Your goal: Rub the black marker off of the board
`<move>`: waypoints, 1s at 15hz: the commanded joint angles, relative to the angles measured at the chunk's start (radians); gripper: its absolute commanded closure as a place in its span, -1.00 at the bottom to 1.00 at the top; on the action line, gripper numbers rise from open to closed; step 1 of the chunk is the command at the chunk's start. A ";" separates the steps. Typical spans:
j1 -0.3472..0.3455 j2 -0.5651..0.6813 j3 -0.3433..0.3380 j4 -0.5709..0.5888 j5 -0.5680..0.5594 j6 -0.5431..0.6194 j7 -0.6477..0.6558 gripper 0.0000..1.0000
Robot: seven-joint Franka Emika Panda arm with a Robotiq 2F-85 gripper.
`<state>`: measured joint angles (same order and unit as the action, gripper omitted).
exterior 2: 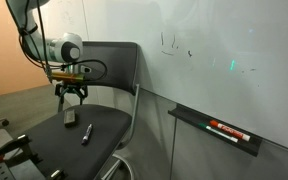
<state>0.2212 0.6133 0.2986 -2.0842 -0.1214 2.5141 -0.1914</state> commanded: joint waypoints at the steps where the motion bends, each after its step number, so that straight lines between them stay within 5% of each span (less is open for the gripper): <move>1: 0.041 0.030 0.019 0.037 -0.004 0.022 -0.034 -1.00; 14: 0.104 0.230 -0.055 0.089 -0.058 0.183 -0.009 -1.00; 15: 0.111 0.235 -0.062 0.090 -0.064 0.194 -0.002 -0.50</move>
<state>0.3076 0.8152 0.2559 -2.0290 -0.1611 2.6761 -0.2055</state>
